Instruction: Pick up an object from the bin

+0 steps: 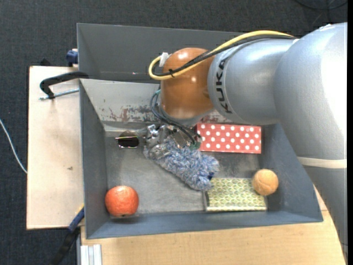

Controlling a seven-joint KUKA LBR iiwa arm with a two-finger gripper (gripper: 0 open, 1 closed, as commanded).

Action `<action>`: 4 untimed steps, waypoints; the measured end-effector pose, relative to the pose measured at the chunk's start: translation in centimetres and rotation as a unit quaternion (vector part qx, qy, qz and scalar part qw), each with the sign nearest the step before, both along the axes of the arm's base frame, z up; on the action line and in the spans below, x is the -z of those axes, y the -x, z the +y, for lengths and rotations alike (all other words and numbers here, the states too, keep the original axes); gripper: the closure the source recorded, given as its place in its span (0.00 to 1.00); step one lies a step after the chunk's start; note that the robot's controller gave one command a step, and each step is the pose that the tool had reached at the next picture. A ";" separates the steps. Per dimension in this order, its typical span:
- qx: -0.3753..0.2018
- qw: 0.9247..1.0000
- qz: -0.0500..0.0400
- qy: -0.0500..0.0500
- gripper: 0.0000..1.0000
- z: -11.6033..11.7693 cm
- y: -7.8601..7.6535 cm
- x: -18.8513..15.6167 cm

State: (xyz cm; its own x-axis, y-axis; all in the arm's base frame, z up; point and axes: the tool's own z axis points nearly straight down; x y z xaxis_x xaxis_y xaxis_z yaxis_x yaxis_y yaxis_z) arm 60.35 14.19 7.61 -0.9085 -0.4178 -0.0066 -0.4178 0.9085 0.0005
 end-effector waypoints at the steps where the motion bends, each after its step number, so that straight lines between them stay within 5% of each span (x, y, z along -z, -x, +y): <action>1: -0.004 1.000 0.002 0.000 1.00 -0.2 0.4 -3.4; 3: -0.002 1.000 -0.001 0.000 1.00 -0.3 0.5 -9.6; 4: 0.010 1.000 0.000 0.000 1.00 -0.9 0.4 -17.0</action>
Offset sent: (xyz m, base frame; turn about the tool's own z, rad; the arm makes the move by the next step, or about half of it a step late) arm -0.0069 -0.0045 0.0800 -0.0040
